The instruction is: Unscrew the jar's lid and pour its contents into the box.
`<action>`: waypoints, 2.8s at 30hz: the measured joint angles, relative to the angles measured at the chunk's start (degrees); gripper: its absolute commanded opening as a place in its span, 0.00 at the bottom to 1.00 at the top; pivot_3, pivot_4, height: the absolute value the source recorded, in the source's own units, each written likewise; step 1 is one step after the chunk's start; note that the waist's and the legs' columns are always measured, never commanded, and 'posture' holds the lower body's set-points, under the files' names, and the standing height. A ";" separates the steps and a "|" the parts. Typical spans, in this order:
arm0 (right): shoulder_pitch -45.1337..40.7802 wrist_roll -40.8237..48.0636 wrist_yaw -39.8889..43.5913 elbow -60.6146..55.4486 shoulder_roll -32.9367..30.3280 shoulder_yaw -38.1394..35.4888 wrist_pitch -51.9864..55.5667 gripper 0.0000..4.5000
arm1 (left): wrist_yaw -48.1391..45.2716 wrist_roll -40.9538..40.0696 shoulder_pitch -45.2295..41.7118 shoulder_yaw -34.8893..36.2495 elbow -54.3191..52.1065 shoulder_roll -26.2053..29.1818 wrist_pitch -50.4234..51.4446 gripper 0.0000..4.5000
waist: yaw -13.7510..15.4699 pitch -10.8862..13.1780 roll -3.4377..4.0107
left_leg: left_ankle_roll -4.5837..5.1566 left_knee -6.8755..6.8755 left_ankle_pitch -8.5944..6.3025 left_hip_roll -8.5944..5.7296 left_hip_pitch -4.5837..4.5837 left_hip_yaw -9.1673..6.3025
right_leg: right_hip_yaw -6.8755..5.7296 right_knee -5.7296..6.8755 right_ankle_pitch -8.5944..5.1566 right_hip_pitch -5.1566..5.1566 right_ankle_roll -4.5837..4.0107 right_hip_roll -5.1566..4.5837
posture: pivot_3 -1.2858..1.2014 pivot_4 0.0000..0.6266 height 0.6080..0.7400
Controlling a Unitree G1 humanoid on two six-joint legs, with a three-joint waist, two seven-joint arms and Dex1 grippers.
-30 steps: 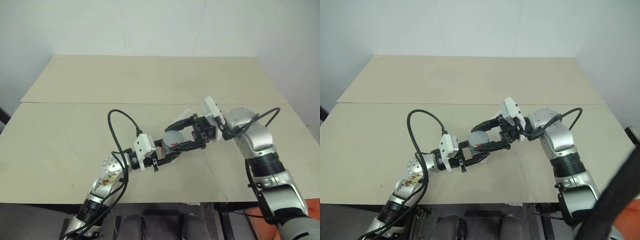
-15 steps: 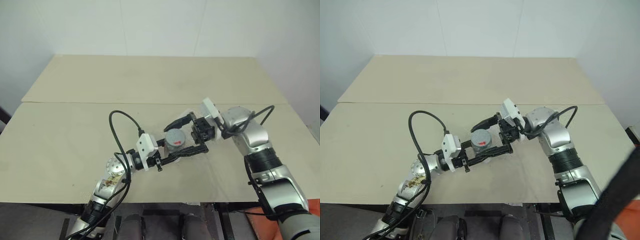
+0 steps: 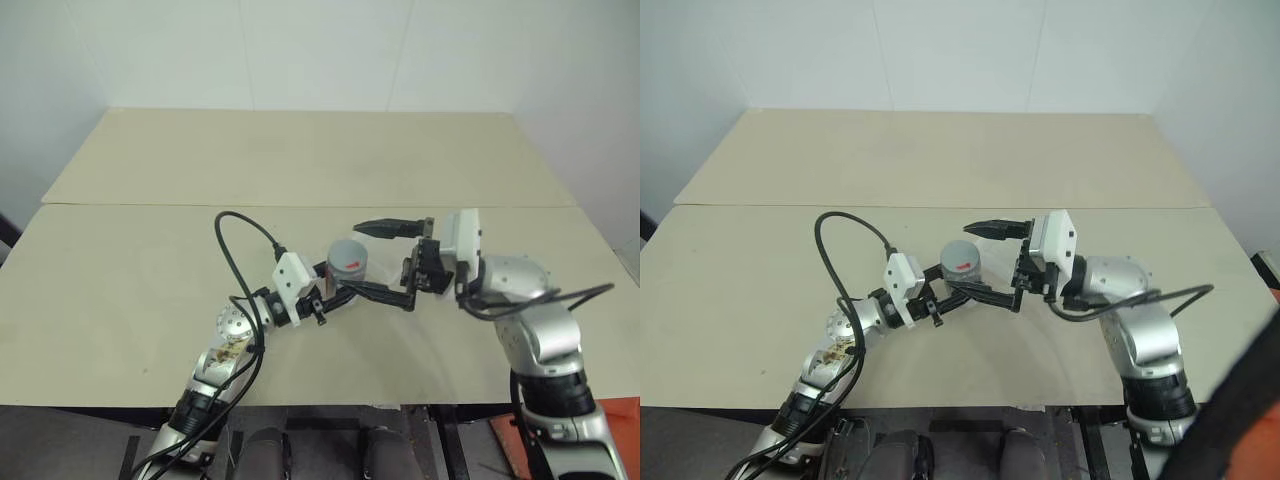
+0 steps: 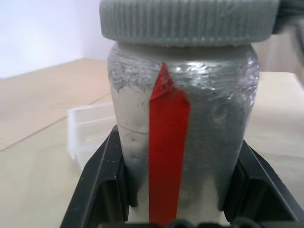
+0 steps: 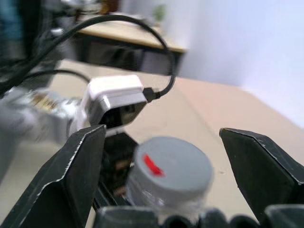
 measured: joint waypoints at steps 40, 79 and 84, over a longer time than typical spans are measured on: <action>6.49 -12.33 -29.83 -10.30 11.01 7.43 11.64 0.62 | 3.62 4.30 -1.69 -0.12 5.00 -2.55 -4.02 0.45 | -0.11 0.00 0.00 | 0.06 0.02 -0.02 -0.01 -0.05 -0.02 | -0.01 0.00 0.00 -0.03 0.01 0.01 | 0.52 0.24 1.00; -35.85 15.47 35.01 47.24 -8.43 26.57 -12.94 0.62 | -5.54 -3.04 0.58 -0.71 0.49 0.67 -1.22 0.45 | -0.32 0.00 0.01 | 0.03 0.08 0.01 0.02 -0.01 0.03 | -0.01 0.03 0.02 -0.03 0.01 0.00 | 0.52 0.24 1.00; -36.88 16.84 35.05 50.20 -10.18 29.97 -14.26 0.97 | -5.40 -2.72 0.60 -0.73 0.13 0.65 -1.30 0.45 | -0.06 0.00 0.00 | 0.04 0.10 0.01 0.03 -0.06 0.03 | -0.02 0.00 0.02 -0.03 0.01 0.00 | 0.52 0.24 1.00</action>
